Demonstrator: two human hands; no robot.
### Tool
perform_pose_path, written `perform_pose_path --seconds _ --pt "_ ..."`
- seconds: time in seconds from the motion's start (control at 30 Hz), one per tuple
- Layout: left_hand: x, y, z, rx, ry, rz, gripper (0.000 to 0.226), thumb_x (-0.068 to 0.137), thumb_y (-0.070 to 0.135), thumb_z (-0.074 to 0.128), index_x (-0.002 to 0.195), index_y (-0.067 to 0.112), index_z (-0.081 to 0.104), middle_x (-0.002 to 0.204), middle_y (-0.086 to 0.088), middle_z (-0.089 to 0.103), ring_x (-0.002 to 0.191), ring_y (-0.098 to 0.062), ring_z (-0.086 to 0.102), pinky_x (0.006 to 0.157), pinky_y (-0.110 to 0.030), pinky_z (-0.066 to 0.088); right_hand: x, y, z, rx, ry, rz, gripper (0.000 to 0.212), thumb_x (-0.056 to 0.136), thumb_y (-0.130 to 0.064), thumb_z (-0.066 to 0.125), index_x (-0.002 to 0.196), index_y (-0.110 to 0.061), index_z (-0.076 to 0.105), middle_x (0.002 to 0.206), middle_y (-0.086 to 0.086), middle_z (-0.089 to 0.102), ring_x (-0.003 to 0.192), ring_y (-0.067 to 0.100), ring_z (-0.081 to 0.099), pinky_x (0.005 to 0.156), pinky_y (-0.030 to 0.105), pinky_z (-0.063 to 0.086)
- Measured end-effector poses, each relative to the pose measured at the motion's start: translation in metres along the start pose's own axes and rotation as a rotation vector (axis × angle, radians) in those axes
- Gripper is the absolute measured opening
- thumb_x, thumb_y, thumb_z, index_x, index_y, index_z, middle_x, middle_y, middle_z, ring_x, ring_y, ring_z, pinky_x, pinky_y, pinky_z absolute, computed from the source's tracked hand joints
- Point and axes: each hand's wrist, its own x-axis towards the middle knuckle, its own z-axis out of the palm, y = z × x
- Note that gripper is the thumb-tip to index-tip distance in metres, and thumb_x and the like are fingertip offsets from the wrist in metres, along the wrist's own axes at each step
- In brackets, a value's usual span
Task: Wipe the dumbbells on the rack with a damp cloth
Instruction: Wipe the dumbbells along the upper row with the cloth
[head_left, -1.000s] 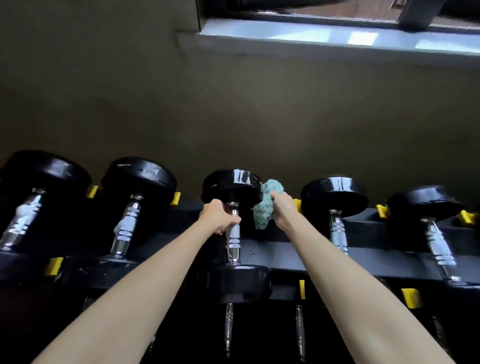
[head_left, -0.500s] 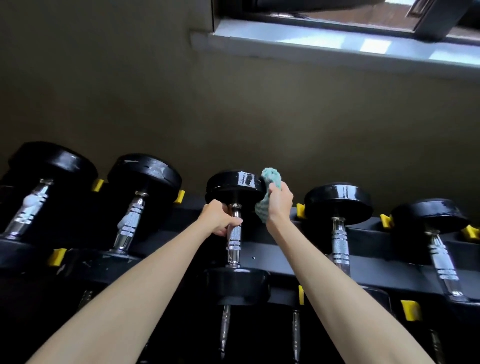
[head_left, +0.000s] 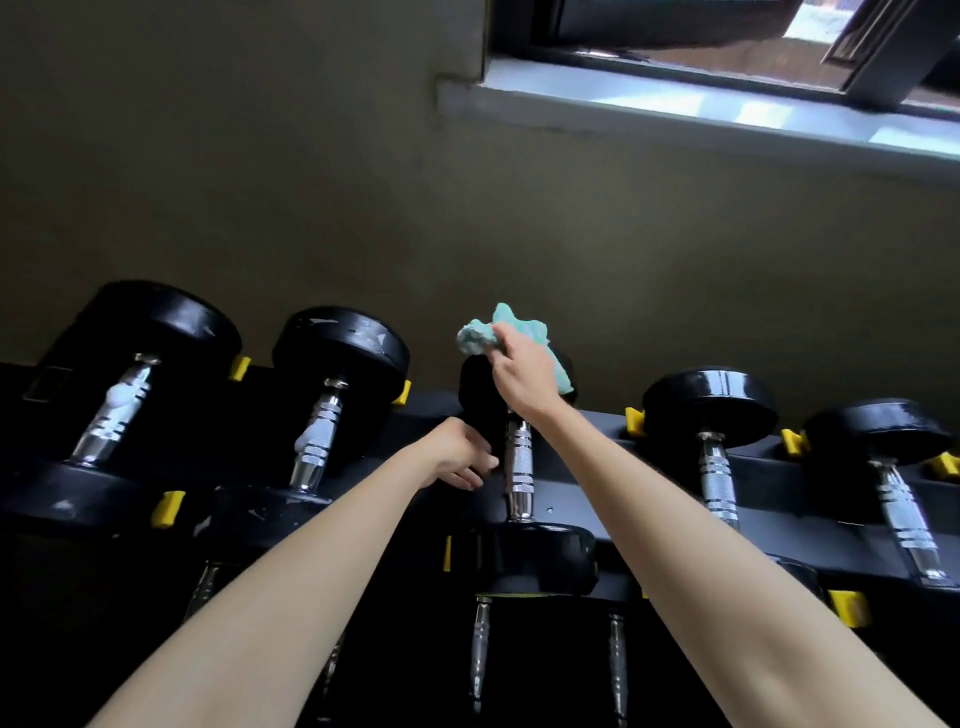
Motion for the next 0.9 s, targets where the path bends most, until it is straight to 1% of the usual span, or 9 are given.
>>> perform_pose_path --seconds 0.1,0.2,0.3,0.4,0.53,0.63,0.73,0.83,0.9 --pt "0.001 -0.009 -0.018 0.017 0.09 -0.066 0.01 0.093 0.002 0.045 0.091 0.005 0.055 0.072 -0.007 0.057 0.054 -0.015 0.054 0.05 -0.022 0.049 0.013 -0.008 0.014 -0.212 -0.117 -0.071 0.009 0.087 0.0 0.04 0.089 -0.006 0.047 0.097 0.022 0.06 0.093 0.035 0.052 0.066 0.039 0.028" --pt "0.005 -0.017 -0.033 0.005 0.184 -0.17 0.021 0.096 0.004 0.034 0.1 0.0 0.055 0.072 -0.01 0.057 0.045 -0.016 0.054 0.041 -0.022 0.046 0.018 -0.01 0.024 -0.402 -0.224 -0.157 0.028 0.086 -0.001 0.043 0.111 -0.002 0.054 0.106 0.024 0.06 0.103 0.035 0.052 0.076 0.037 0.036" --pt "0.011 -0.024 -0.041 0.001 0.254 -0.222 0.031 0.096 0.002 0.032 0.112 -0.007 0.056 0.096 -0.023 0.064 0.053 -0.022 0.054 0.046 -0.026 0.047 0.022 -0.004 0.031 -0.615 -0.384 -0.336 0.037 0.086 -0.005 0.044 0.12 -0.011 0.057 0.117 0.016 0.061 0.116 0.031 0.049 0.094 0.033 0.034" --pt "0.013 -0.024 -0.043 -0.01 0.279 -0.239 0.032 0.097 0.005 0.03 0.114 -0.008 0.052 0.115 -0.027 0.062 0.054 -0.023 0.055 0.038 -0.023 0.045 0.024 -0.006 0.03 -0.771 -0.499 -0.464 0.042 0.088 -0.005 0.043 0.126 -0.018 0.055 0.124 0.01 0.059 0.123 0.027 0.046 0.105 0.031 0.027" --pt "0.008 -0.023 -0.045 -0.001 0.328 -0.18 0.038 0.095 0.001 0.025 0.126 -0.007 0.046 0.12 -0.029 0.056 0.059 -0.025 0.057 0.052 -0.027 0.047 0.012 -0.004 0.029 -0.897 -0.585 -0.555 0.04 0.088 -0.009 0.048 0.125 -0.019 0.056 0.128 0.006 0.058 0.125 0.025 0.045 0.108 0.028 0.022" --pt "0.006 -0.022 -0.048 -0.006 0.363 -0.17 0.038 0.096 0.005 0.028 0.13 -0.004 0.043 0.122 -0.026 0.056 0.063 -0.026 0.061 0.049 -0.027 0.047 0.001 0.002 0.022 -0.806 -0.602 -0.512 0.046 0.086 -0.003 0.045 0.128 -0.019 0.054 0.128 0.006 0.058 0.126 0.024 0.042 0.108 0.024 0.016" --pt "0.003 -0.017 -0.045 -0.017 0.367 -0.124 0.035 0.097 0.006 0.034 0.13 -0.003 0.043 0.114 -0.022 0.06 0.057 -0.019 0.054 0.048 -0.026 0.047 -0.012 0.013 0.003 -0.627 -0.647 -0.396 0.04 0.092 -0.001 0.041 0.126 -0.013 0.056 0.119 0.008 0.063 0.117 0.025 0.048 0.099 0.025 0.025" --pt "-0.003 -0.006 -0.031 -0.04 0.348 -0.003 0.025 0.094 -0.002 0.032 0.098 0.009 0.055 0.089 -0.013 0.056 0.061 -0.018 0.052 0.046 -0.023 0.048 -0.029 0.046 -0.014 -0.262 -0.563 -0.194 0.027 0.098 -0.007 0.044 0.121 -0.005 0.057 0.112 0.007 0.062 0.107 0.021 0.054 0.098 0.027 0.03" --pt "-0.003 0.001 -0.019 -0.026 0.335 0.085 0.03 0.089 -0.005 0.031 0.093 0.015 0.054 0.1 -0.012 0.054 0.08 -0.023 0.057 0.054 -0.026 0.05 -0.043 0.063 -0.014 -0.041 -0.414 -0.087 0.029 0.097 -0.007 0.046 0.124 -0.005 0.057 0.119 0.007 0.061 0.111 0.017 0.052 0.093 0.021 0.032"
